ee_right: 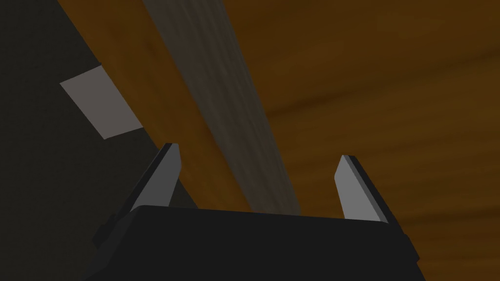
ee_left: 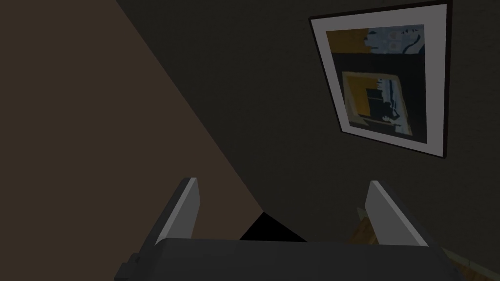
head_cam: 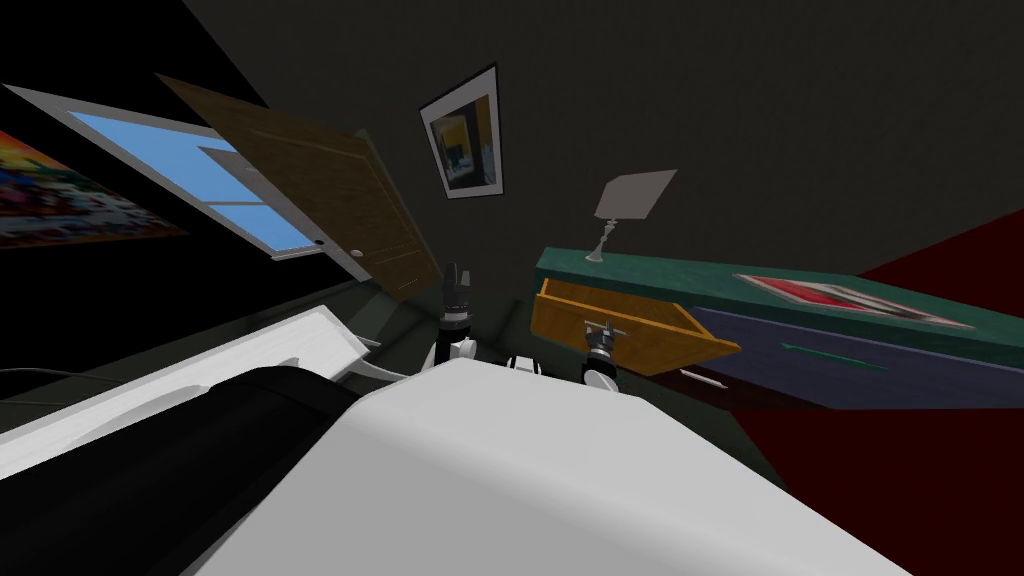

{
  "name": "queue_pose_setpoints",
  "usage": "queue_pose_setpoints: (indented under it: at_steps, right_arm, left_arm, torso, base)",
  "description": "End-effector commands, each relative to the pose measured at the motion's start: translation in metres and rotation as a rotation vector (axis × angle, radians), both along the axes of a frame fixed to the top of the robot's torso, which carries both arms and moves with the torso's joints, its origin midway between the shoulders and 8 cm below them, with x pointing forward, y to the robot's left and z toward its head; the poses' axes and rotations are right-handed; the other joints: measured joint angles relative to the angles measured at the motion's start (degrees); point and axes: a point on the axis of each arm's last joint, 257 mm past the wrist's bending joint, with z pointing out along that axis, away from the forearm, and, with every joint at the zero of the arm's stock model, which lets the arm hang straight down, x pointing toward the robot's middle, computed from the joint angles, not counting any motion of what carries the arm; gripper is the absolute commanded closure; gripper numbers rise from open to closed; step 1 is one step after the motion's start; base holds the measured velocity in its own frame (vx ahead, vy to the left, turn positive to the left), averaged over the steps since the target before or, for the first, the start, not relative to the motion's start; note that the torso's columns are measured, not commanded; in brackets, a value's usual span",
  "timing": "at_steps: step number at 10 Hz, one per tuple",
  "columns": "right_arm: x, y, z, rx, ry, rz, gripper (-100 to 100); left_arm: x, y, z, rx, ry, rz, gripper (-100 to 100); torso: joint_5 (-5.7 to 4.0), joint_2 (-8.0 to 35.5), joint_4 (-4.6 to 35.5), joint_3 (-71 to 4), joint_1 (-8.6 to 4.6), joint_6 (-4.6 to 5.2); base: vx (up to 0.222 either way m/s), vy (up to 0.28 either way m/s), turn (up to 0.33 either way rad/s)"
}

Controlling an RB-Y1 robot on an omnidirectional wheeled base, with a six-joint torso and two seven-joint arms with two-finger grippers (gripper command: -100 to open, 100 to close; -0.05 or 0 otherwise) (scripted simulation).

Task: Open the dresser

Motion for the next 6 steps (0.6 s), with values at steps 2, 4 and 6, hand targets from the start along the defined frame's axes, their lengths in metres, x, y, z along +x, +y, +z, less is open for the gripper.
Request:
queue_pose_setpoints:
  at_steps: [2,4,6]
  right_arm:
    - [0.026,-0.01,0.021,-0.003,0.001,0.022,-100]
    - [0.038,-0.015,0.034,-0.005,-0.001,0.037,-100]
    - [0.05,-0.019,0.047,-0.008,-0.004,0.054,-100]
  left_arm:
    - [0.0,0.0,0.0,0.0,0.0,0.0,0]
    - [0.0,0.0,0.0,0.0,0.0,0.0,0]
    - [0.0,0.0,0.0,0.0,0.0,0.0,0]
  torso:
    - [-0.01,0.3,0.08,0.18,-0.07,0.02]
    - [-0.03,0.37,0.08,0.22,-0.06,0.04]
    - [0.05,0.46,0.18,0.24,0.0,0.05]
  base:
    - [-0.025,0.056,-0.055]
    - [-0.037,0.064,-0.066]
    - [-0.049,0.061,-0.057]
